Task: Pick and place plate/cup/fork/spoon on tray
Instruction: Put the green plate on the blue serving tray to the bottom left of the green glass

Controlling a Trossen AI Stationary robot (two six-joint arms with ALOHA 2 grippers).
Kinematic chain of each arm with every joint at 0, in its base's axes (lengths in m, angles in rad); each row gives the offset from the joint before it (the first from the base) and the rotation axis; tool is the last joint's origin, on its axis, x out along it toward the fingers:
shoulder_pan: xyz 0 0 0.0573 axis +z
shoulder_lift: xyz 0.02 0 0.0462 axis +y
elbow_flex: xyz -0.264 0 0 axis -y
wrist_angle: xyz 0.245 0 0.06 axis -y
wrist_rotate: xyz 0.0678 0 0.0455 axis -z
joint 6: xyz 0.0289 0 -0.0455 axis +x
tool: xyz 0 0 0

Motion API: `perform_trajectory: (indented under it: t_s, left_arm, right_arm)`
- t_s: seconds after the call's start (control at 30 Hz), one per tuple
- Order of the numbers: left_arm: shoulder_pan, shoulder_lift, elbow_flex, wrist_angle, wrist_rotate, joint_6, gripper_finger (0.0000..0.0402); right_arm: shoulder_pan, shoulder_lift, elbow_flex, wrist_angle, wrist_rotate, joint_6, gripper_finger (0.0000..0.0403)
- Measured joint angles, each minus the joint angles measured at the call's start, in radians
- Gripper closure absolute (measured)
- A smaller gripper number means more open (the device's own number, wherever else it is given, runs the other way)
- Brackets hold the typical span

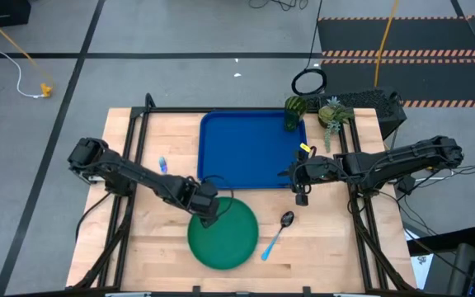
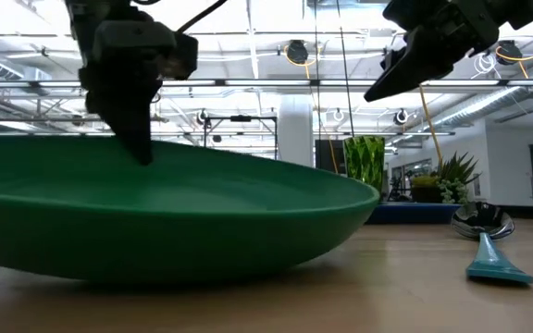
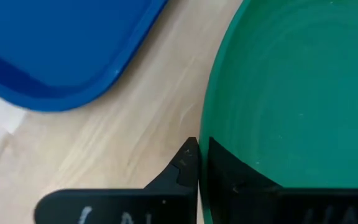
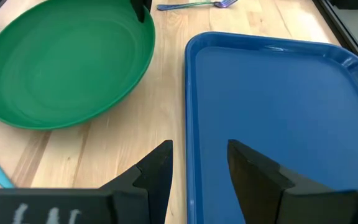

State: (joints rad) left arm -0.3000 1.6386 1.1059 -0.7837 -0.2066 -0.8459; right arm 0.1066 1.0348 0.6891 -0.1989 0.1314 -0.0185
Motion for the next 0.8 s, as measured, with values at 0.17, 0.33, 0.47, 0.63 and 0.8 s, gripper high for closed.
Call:
perform_trajectory:
  t_s: [0.17, 0.33, 0.47, 0.63, 0.8]
  left_arm:
    - [0.026, 0.001, 0.07, -0.02, -0.01, 0.09, 0.0394]
    - [0.064, 0.001, 0.177, -0.09, -0.031, 0.203, 0.0394]
    - [0.109, 0.001, 0.26, -0.14, -0.033, 0.29, 0.0394]
    - [0.185, 0.001, 0.34, -0.157, -0.034, 0.421, 0.0394]
    - [0.282, 0.001, 0.405, -0.148, -0.038, 0.548, 0.0394]
  right_arm:
    - [0.0, 0.0, 0.0, -0.006, 0.0, 0.002, 0.0257]
    - [0.0, 0.0, 0.0, -0.022, 0.0, 0.009, 0.0257]
    - [0.0, 0.0, 0.0, -0.05, -0.001, 0.038, 0.0257]
    - [0.0, 0.0, 0.001, -0.158, -0.001, 0.106, 0.0257]
    - [0.0, -0.018, 0.001, -0.266, 0.0, 0.193, 0.0257]
